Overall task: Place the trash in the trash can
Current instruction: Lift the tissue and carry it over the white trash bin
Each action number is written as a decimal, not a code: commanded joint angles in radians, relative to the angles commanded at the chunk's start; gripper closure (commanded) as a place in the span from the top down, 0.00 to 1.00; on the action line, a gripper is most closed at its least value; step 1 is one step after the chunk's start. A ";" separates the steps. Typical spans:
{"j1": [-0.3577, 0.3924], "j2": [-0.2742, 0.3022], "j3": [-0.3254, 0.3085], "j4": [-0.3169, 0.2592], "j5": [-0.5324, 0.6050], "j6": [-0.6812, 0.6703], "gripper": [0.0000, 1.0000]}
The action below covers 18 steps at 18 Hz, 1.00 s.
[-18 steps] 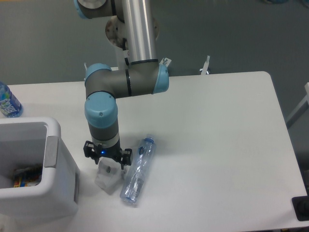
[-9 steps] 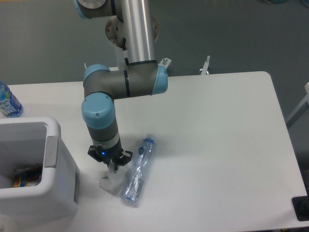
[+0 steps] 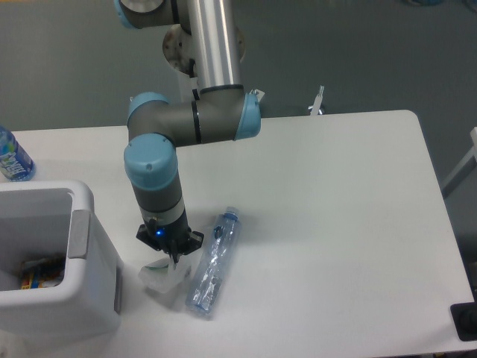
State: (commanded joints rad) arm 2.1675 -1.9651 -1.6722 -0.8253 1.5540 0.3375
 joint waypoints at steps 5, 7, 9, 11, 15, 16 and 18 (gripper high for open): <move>0.047 0.015 0.150 0.000 -0.093 -0.181 0.00; 0.072 0.015 0.236 0.000 -0.124 -0.241 0.00; 0.094 0.018 0.304 0.000 -0.158 -0.296 0.00; 0.100 0.043 0.330 0.000 -0.169 -0.339 0.00; 0.098 0.150 0.341 0.000 -0.212 -0.397 0.00; 0.089 0.172 0.341 0.000 -0.215 -0.403 0.00; 0.042 0.190 0.341 0.000 -0.222 -0.417 0.00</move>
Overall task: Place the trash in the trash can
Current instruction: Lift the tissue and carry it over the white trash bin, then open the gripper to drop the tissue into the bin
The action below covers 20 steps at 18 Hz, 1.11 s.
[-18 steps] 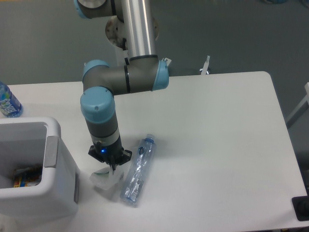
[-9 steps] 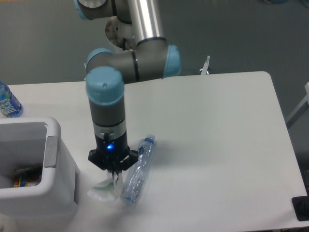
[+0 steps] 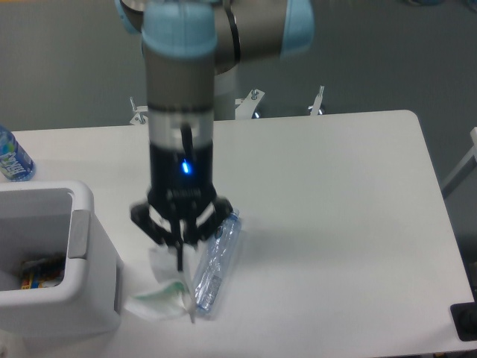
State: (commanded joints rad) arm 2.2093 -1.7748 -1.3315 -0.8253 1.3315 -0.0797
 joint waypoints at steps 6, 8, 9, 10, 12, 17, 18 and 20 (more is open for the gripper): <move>-0.163 0.008 -0.008 0.000 0.001 -0.003 0.00; -0.198 0.005 -0.021 -0.002 0.000 -0.003 0.00; -0.220 0.000 -0.028 -0.002 0.003 0.000 0.00; -0.227 -0.003 -0.035 -0.002 0.002 -0.002 0.00; -0.247 -0.008 -0.046 -0.002 0.000 0.000 0.04; -0.252 -0.015 -0.048 -0.002 0.006 0.011 0.72; -0.252 -0.015 -0.049 -0.002 0.009 0.011 0.81; -0.252 -0.015 -0.052 -0.003 0.009 0.011 0.89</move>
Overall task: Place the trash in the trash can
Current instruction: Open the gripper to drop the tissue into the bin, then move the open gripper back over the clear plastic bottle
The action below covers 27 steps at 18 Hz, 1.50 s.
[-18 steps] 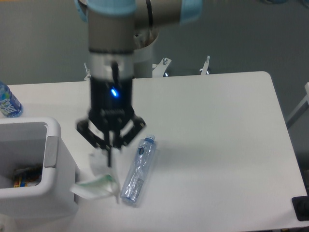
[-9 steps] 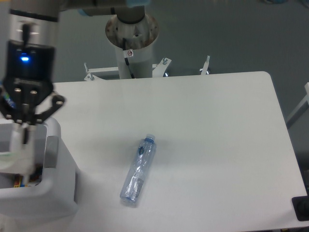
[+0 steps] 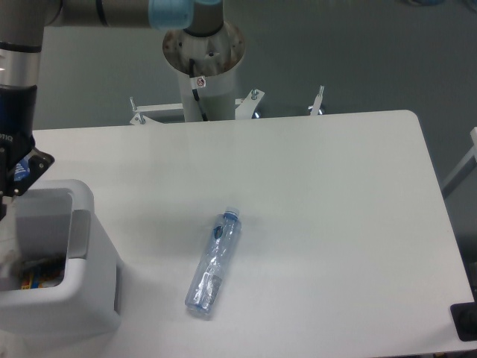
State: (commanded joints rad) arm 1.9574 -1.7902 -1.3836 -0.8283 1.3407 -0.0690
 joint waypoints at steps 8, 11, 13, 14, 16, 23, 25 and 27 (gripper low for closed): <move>0.090 0.009 -0.015 -0.006 0.002 0.002 0.99; 0.187 0.015 -0.044 -0.005 0.058 0.003 0.99; 0.267 0.015 -0.057 -0.003 0.078 0.003 0.99; 0.306 0.014 -0.060 0.000 0.078 0.011 0.99; 0.374 0.008 -0.060 0.003 0.075 0.058 0.99; 0.497 -0.038 -0.113 -0.006 0.077 0.292 0.99; 0.528 -0.040 -0.147 -0.009 0.078 0.394 0.99; 0.544 -0.041 -0.155 -0.008 0.083 0.442 1.00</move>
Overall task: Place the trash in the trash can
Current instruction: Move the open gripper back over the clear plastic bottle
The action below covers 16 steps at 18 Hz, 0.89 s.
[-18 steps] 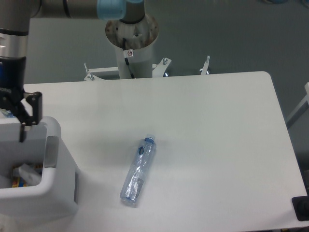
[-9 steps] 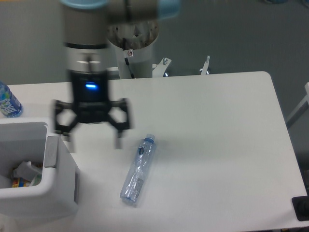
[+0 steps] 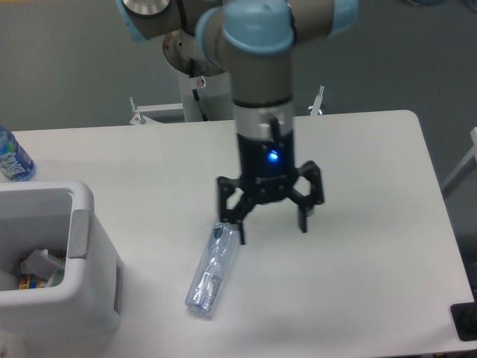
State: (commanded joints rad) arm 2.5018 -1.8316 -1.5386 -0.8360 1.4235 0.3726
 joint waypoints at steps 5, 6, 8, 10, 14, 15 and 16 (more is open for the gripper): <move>0.026 -0.026 0.002 -0.002 0.008 0.002 1.00; 0.026 -0.035 0.002 -0.002 0.009 0.002 1.00; 0.026 -0.049 -0.002 -0.002 0.049 0.002 1.00; 0.022 -0.063 -0.003 -0.002 0.083 0.012 1.00; 0.017 -0.075 -0.037 -0.002 0.084 0.103 1.00; 0.012 -0.075 -0.054 0.000 0.084 0.129 1.00; 0.008 -0.077 -0.066 0.002 0.083 0.147 1.00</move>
State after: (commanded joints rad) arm 2.5096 -1.9083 -1.6044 -0.8345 1.5064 0.5198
